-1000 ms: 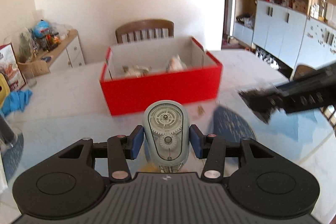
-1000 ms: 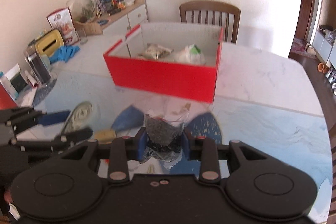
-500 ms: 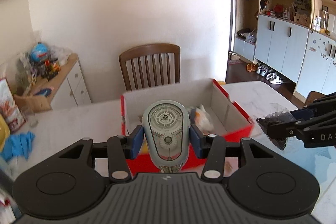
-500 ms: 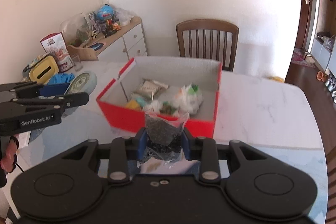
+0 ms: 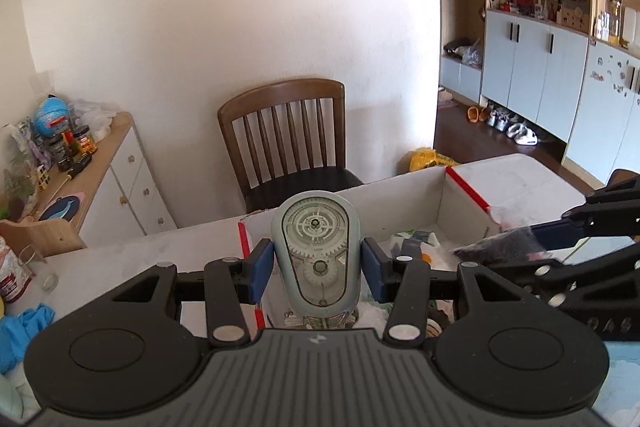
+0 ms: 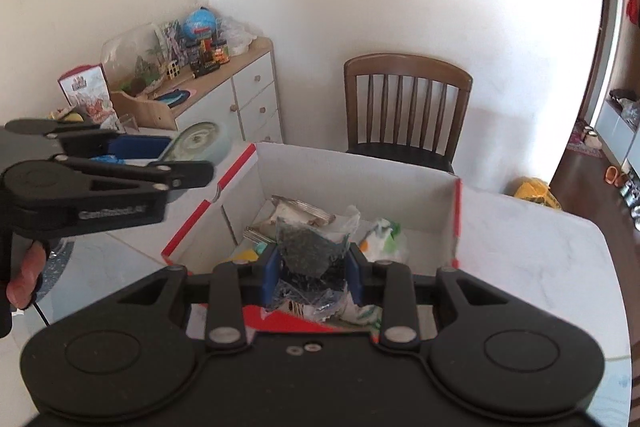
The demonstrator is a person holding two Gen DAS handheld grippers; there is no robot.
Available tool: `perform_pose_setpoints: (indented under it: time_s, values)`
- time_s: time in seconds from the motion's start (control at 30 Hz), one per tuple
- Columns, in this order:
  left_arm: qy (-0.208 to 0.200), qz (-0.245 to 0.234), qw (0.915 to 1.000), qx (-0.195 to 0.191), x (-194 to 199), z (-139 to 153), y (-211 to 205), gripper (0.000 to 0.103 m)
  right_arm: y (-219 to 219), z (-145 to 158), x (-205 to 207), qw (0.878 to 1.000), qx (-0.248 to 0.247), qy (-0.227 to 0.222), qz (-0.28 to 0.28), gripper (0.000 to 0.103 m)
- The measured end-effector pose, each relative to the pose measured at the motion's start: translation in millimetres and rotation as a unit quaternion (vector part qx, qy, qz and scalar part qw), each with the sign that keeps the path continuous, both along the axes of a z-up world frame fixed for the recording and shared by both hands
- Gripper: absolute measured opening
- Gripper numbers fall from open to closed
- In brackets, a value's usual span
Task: Organize objects
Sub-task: 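Carry the grey gear case and black bag toward the red box, then lower both tools into the box and open both grippers to release items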
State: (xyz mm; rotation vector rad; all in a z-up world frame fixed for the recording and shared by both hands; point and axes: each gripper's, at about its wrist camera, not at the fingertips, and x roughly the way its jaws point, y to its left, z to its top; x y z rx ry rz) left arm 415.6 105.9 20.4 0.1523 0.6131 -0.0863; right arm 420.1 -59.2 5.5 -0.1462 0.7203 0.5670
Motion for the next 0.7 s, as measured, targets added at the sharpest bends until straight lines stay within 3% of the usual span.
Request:
perform_pose_setpoints:
  time_s: [0.23, 0.7]
  values:
    - [0.014, -0.020, 0.9995, 0.020, 30.4, -22.6, -6.8, 0.047, 18.7, -24.1, 24.0, 1.000, -0.020, 0.022, -0.005, 0.033]
    - [0.076, -0.018, 0.9967, 0.021, 79.9, -69.8, -10.9, 0.047, 40.6, -69.3, 47.8, 0.996, -0.061, 0.061, -0.013, 0.032]
